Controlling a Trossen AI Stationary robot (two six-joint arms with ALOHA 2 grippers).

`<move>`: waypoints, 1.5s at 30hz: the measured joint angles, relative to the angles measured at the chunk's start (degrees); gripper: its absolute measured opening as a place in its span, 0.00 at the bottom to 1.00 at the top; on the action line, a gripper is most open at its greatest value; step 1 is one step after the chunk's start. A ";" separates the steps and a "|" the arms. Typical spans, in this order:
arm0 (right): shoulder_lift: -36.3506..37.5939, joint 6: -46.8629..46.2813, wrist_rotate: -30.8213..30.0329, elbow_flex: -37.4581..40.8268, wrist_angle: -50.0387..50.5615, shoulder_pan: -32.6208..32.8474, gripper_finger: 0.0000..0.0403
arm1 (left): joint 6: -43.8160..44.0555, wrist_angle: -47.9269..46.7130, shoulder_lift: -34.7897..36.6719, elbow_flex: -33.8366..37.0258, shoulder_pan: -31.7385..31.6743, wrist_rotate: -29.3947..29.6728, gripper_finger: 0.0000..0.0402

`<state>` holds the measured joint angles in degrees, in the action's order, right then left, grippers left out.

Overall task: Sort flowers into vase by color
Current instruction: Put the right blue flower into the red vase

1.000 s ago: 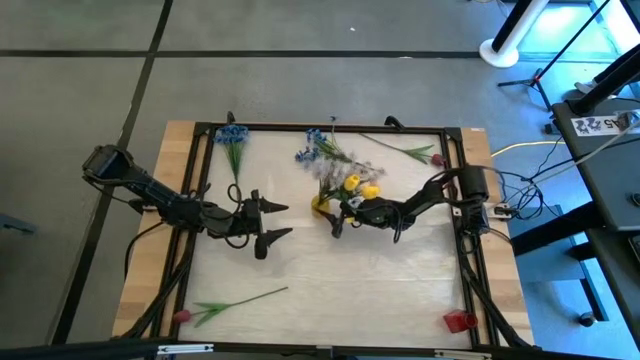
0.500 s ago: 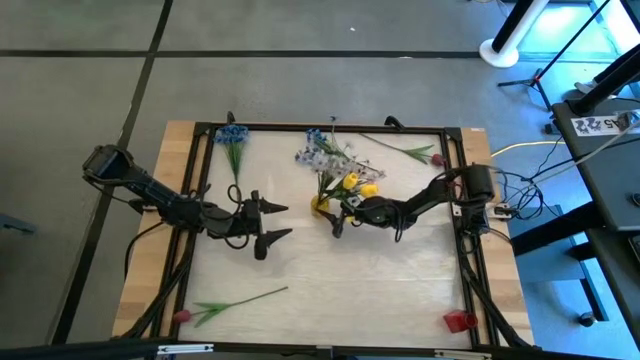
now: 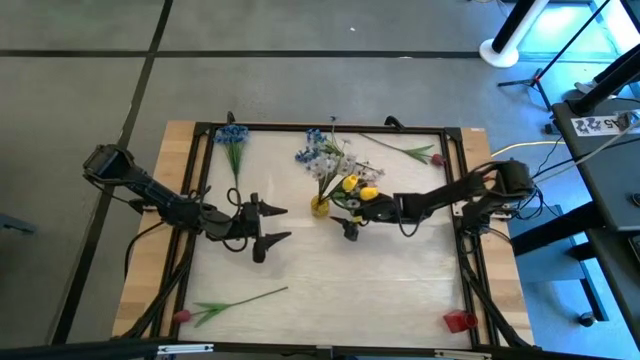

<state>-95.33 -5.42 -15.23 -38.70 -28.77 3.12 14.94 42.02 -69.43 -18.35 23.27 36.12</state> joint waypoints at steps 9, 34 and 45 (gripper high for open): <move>7.72 -0.17 -2.96 -0.02 18.83 3.80 0.79 | -0.02 -0.24 0.00 0.00 0.09 0.44 0.79; 47.37 -14.22 -11.10 -0.04 61.10 8.50 0.79 | -2.00 1.01 0.00 -0.02 0.00 -4.17 0.79; 57.81 -6.33 -13.28 -0.04 62.15 -16.26 0.76 | -2.01 1.14 0.00 -0.02 0.01 -3.94 0.79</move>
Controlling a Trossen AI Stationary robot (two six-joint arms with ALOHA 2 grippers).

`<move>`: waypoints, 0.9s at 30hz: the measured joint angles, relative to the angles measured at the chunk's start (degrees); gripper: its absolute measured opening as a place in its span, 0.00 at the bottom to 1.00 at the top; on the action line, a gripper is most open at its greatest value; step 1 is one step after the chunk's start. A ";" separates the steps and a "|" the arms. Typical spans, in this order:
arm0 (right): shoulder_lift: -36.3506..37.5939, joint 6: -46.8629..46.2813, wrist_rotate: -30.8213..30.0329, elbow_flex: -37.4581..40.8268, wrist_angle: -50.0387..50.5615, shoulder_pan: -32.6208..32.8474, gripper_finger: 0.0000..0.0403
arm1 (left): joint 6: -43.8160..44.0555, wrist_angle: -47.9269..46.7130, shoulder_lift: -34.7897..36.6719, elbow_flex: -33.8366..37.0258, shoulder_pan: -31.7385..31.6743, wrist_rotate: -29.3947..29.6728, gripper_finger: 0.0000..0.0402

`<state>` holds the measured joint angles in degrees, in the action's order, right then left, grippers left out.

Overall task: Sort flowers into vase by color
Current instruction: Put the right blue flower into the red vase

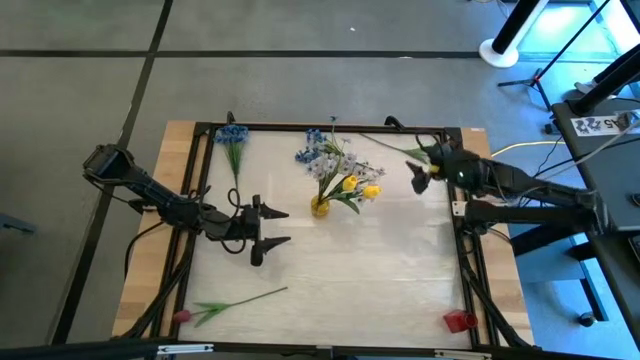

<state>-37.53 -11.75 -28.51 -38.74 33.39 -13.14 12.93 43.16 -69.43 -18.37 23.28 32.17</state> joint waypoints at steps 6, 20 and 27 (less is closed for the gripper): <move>-4.90 -1.53 11.07 0.00 -4.66 -16.53 0.68 | 0.04 -0.03 0.00 0.00 -0.01 0.22 0.79; -26.51 3.70 31.67 -6.01 -15.64 -36.07 0.59 | 9.56 -25.01 10.48 -3.27 -3.65 5.87 0.79; -39.98 12.43 35.62 -10.29 -21.00 -32.74 0.59 | 18.41 -44.62 17.86 -4.48 -9.16 5.67 0.79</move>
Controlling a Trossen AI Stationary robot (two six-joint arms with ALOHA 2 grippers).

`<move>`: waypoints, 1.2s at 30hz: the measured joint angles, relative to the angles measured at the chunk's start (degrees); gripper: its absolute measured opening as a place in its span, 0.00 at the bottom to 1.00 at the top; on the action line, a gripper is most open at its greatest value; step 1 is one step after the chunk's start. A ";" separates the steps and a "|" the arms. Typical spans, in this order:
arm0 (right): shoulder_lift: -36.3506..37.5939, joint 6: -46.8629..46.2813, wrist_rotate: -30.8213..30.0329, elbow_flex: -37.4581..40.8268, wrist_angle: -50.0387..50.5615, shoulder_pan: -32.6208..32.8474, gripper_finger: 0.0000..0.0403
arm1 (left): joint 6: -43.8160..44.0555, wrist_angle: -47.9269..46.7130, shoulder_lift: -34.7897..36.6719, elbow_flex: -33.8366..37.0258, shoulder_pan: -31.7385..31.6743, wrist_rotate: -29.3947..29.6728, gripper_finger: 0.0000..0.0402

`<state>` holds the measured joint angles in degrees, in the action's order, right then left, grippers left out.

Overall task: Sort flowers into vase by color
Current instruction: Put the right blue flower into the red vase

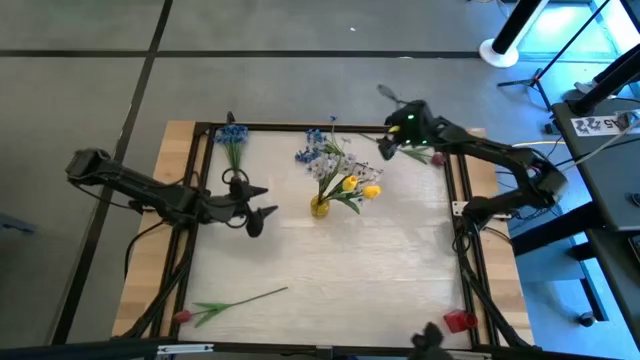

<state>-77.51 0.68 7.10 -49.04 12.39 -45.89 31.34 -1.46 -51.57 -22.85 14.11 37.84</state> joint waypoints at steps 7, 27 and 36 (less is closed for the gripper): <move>-12.00 7.16 -0.03 0.04 -6.76 8.22 0.59 | 9.18 -10.85 1.00 0.02 -5.66 -3.20 0.79; -25.10 6.43 -7.07 -3.19 -6.80 12.50 0.59 | 26.35 -29.57 0.58 0.02 -21.73 -7.36 0.79; -26.33 3.73 -6.68 -3.40 -5.64 13.76 0.43 | 29.98 -31.97 0.58 1.64 -19.55 -8.21 0.79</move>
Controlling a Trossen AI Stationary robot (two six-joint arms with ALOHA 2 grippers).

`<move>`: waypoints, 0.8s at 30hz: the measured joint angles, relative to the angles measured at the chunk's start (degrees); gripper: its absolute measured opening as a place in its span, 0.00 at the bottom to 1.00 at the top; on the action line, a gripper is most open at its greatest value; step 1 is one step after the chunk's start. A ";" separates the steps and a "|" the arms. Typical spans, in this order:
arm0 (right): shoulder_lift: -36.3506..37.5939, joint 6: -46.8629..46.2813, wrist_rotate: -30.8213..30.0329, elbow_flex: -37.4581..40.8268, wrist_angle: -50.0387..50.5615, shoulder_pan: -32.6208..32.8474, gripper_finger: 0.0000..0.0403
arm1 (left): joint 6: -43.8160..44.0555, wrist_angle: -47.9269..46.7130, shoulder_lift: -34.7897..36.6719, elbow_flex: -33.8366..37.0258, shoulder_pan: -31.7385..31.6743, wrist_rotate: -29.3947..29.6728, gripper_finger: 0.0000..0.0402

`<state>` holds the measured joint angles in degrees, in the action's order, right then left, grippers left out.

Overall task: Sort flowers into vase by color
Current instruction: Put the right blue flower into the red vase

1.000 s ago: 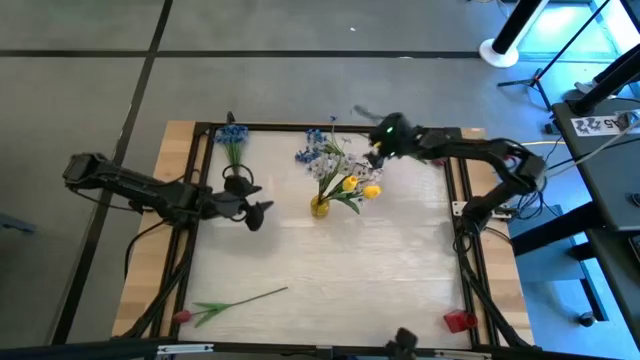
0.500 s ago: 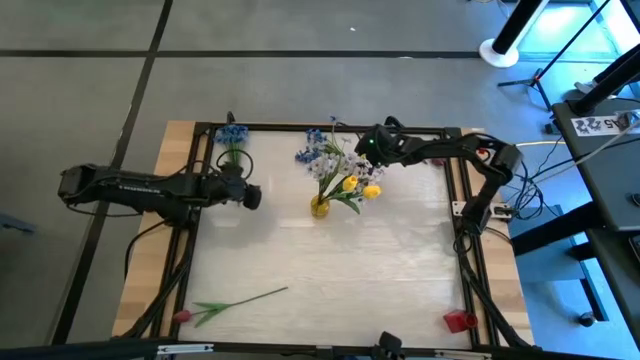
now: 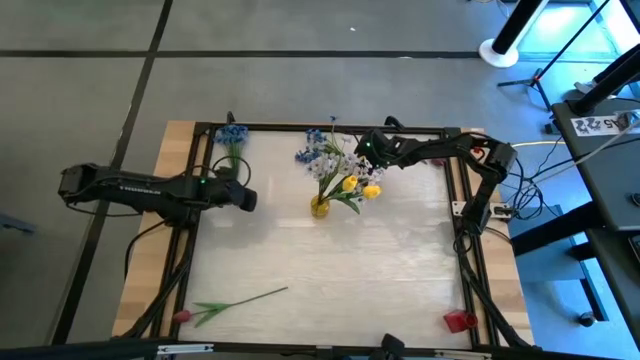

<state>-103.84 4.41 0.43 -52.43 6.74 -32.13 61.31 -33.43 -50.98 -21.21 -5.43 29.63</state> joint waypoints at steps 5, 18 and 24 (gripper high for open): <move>-0.10 0.36 0.36 0.07 -0.02 -0.03 0.22 | 4.62 -0.36 0.00 1.65 -1.15 1.78 0.79; 12.23 -9.82 -4.83 0.50 30.68 2.41 0.03 | 6.49 0.09 0.00 3.04 0.24 2.76 0.79; 18.99 -19.52 -4.91 1.61 58.62 3.82 0.06 | 8.95 1.80 -0.02 3.04 3.45 6.04 0.79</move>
<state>-84.85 -15.10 -4.48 -50.82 65.36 -28.31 70.27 -31.63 -51.00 -18.17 -1.99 35.67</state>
